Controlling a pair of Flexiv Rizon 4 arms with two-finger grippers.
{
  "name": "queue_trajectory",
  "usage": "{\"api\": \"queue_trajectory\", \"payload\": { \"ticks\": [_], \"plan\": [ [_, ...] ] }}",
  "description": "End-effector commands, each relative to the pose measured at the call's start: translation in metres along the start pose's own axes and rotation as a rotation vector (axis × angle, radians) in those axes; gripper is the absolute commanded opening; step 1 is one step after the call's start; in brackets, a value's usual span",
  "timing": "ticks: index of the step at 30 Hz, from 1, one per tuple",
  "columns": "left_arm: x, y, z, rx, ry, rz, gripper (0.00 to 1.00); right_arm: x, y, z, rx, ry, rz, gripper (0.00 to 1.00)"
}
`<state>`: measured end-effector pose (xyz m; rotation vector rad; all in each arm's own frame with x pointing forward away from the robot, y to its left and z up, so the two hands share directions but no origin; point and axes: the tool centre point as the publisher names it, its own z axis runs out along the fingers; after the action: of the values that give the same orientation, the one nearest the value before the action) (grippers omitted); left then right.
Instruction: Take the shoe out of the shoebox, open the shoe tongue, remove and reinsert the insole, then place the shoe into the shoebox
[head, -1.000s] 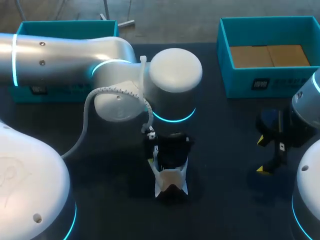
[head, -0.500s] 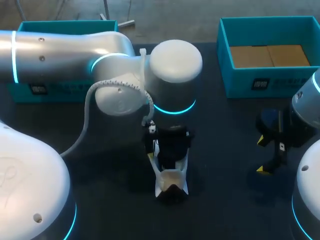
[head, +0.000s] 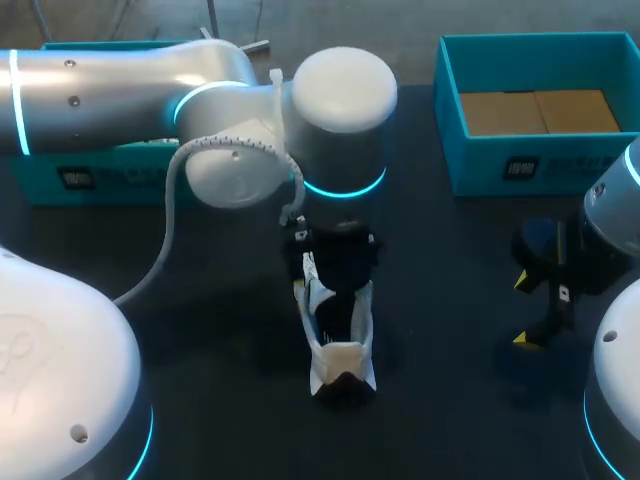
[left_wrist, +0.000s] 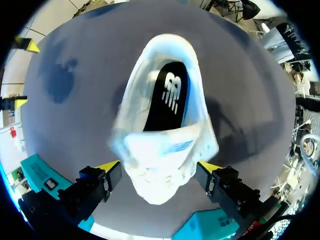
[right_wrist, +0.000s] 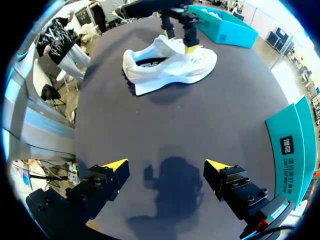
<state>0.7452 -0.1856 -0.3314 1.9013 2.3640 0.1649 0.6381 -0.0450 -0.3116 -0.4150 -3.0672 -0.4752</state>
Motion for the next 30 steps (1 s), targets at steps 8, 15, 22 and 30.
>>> {"api": "queue_trajectory", "payload": {
  "ticks": [8, 15, 22, 30],
  "plan": [
    [0.009, 0.012, -0.037, 0.075, -0.083, -0.024, 1.0, 0.001, -0.001, 0.001, -0.002, -0.003, -0.001, 1.0],
    [0.016, 0.011, -0.047, 0.135, -0.111, -0.002, 0.66, 0.001, -0.001, 0.001, -0.002, -0.003, -0.001, 1.0],
    [0.02, 0.012, -0.051, 0.156, -0.136, -0.011, 0.44, 0.001, -0.001, 0.001, -0.002, -0.003, -0.001, 1.0],
    [0.015, -0.001, -0.036, 0.19, -0.129, 0.018, 0.38, 0.001, -0.001, 0.001, -0.002, -0.003, -0.001, 1.0]
  ]
}}
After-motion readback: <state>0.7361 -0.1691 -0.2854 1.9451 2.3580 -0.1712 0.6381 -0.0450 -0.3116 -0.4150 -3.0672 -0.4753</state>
